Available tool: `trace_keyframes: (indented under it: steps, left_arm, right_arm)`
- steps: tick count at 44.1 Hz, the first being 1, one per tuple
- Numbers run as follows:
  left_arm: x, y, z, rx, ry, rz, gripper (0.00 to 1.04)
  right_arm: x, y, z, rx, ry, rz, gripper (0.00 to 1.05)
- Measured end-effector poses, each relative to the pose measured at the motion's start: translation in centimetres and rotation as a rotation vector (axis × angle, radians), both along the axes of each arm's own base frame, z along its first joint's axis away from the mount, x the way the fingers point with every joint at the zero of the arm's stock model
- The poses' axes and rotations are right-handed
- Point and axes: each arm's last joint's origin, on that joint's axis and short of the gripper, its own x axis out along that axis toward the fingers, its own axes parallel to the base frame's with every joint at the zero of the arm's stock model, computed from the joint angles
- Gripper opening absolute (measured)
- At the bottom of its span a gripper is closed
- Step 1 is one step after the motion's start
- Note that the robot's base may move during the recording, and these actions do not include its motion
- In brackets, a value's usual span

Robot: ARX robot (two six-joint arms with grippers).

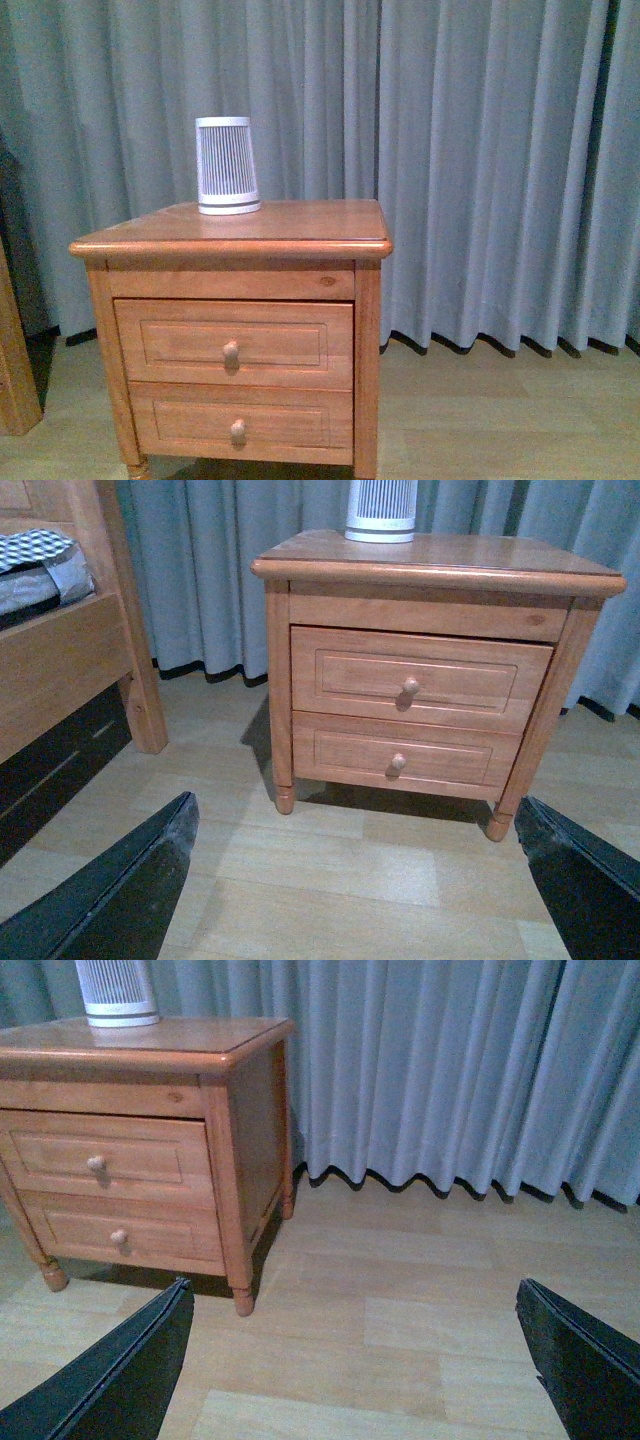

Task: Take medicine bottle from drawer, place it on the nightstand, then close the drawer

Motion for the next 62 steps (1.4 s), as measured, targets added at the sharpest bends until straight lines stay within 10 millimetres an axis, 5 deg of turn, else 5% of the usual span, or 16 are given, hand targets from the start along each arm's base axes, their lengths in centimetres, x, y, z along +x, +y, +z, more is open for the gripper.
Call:
trace_keyframes:
  steps: [22,34,49,62]
  left_arm:
    - [0.0,0.0,0.0,0.000,0.000,-0.001,0.98]
    - [1.0,-0.5,0.1,-0.227,0.024,-0.090,0.98]
    - [8.5,-3.8,-0.1,-0.144,0.026,-0.163,0.98]
    - [14.2,-7.6,-3.4,-0.099,0.078,-0.200,0.98]
  right_arm:
    - [0.0,0.0,0.0,0.000,0.000,0.000,0.98]
    - [0.0,0.0,0.0,0.000,0.000,-0.001,0.98]
    - [0.0,0.0,0.0,0.000,0.000,-0.001,0.98]
    - [0.0,0.0,0.0,0.000,0.000,-0.001,0.98]
